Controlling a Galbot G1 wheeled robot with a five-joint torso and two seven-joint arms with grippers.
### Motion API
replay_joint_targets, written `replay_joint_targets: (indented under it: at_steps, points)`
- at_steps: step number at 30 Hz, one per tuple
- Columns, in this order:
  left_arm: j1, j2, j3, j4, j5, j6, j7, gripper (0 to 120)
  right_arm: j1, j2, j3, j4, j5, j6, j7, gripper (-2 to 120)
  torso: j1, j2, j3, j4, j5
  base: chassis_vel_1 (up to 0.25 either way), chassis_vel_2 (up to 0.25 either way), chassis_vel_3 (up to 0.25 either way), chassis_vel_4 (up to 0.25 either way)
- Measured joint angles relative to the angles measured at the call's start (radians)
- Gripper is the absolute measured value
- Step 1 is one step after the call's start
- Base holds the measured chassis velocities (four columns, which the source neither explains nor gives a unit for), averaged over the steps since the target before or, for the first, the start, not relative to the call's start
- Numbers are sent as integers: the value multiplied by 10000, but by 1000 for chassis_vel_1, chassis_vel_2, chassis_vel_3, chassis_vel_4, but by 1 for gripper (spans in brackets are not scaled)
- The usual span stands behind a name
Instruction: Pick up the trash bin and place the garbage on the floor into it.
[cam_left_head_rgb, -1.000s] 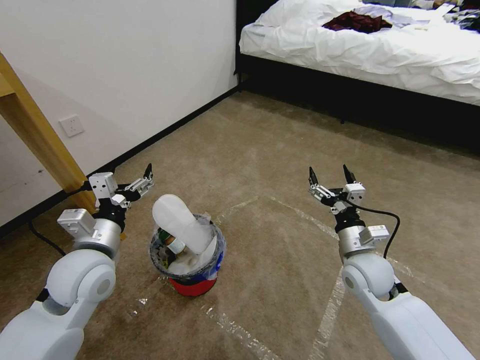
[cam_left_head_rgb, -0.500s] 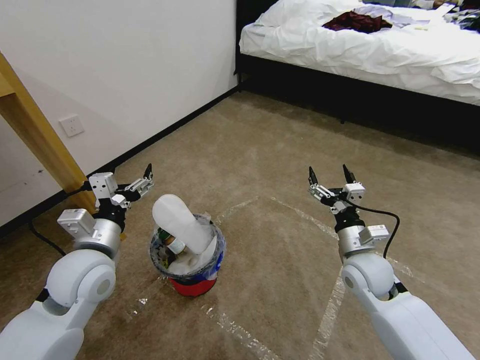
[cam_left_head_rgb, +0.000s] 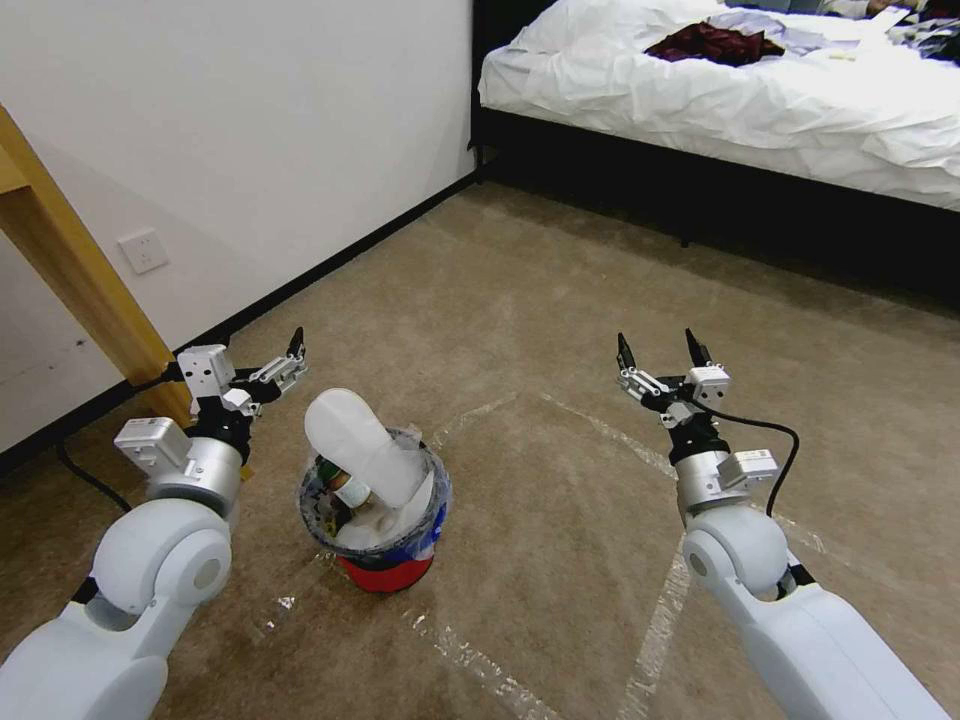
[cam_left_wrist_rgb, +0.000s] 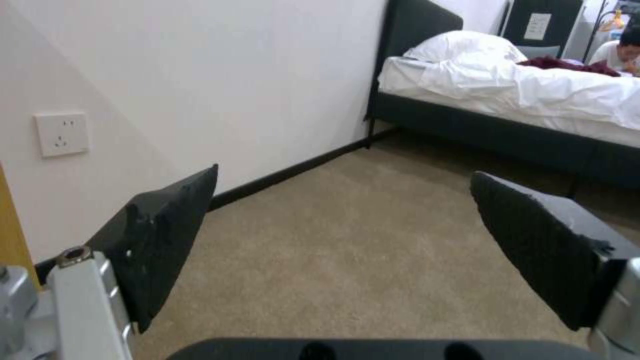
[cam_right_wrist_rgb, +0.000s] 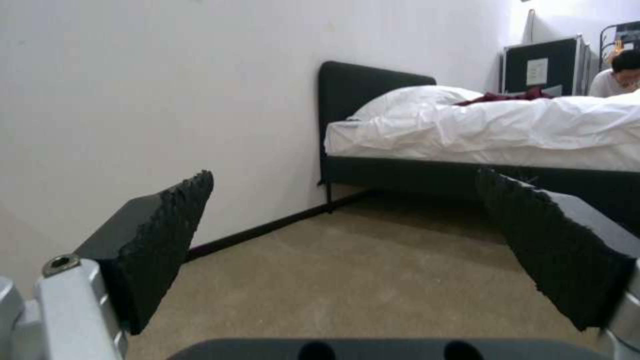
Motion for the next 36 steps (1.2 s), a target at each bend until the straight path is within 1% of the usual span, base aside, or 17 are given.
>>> replay_joint_targets:
  at_steps: [36]
  points:
    - [1, 1, 0, 0, 0, -1, -1, 100, 2, 0, -1, -1, 0, 0, 0, 100, 0, 0, 0, -1, 0, 0, 0, 0, 0]
